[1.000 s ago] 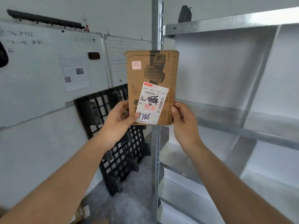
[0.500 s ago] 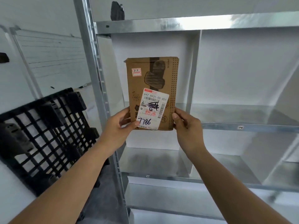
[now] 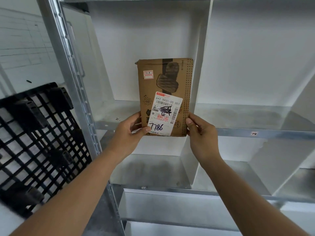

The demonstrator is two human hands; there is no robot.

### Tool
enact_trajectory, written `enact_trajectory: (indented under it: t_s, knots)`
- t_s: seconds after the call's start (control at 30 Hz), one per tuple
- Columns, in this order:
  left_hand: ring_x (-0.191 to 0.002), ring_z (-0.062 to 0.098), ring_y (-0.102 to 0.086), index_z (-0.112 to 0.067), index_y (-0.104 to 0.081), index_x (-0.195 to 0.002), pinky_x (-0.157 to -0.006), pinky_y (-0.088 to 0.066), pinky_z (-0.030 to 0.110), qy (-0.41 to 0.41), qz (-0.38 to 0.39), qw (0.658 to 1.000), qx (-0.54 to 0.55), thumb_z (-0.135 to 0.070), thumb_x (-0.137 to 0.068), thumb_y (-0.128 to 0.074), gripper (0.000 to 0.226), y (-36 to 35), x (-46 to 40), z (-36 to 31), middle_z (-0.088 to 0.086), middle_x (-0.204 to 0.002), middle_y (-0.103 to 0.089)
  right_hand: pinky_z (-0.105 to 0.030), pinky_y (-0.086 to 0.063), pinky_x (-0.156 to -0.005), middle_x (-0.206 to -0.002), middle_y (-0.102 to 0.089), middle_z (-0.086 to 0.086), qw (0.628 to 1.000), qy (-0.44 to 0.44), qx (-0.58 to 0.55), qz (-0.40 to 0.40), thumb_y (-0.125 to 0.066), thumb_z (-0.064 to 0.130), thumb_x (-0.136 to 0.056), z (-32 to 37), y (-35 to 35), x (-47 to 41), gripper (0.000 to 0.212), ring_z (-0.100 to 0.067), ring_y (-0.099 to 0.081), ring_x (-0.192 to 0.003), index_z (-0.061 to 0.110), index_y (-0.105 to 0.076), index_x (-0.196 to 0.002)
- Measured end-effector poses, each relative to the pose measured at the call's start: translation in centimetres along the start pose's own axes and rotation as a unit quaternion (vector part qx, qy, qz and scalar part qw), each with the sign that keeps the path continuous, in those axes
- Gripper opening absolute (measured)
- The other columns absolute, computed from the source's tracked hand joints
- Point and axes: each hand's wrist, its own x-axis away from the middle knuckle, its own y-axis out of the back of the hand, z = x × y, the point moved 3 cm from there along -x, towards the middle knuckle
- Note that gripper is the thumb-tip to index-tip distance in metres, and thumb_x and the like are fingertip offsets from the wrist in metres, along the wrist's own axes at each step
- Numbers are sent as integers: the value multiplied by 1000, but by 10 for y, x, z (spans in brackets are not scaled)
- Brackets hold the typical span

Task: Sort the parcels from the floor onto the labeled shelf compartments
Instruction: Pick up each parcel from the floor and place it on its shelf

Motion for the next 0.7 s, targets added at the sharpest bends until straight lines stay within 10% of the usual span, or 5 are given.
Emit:
enact_trajectory:
  t_s: [0.47, 0.7]
  knots:
    - [-115, 5, -71, -15, -66, -135, -104, -56, 33, -30, 29, 999, 15, 2, -94, -71, 45, -9, -51, 32, -9, -124, -75, -22, -55, -95, -118, -76, 8, 988, -17, 118, -95, -55, 28, -108, -14, -14, -21, 32, -7, -71, -100, 23, -70, -136]
    - [-108, 5, -73, -13, -71, -130, -99, -59, 34, -27, 12, 1000, -1, 0, -87, -80, 46, -17, -76, 36, -6, -118, -77, -32, -61, -93, -99, -77, 7, 975, -24, 151, -159, -62, 21, -104, -12, -14, -41, 23, 1, -67, -77, 16, -78, -120]
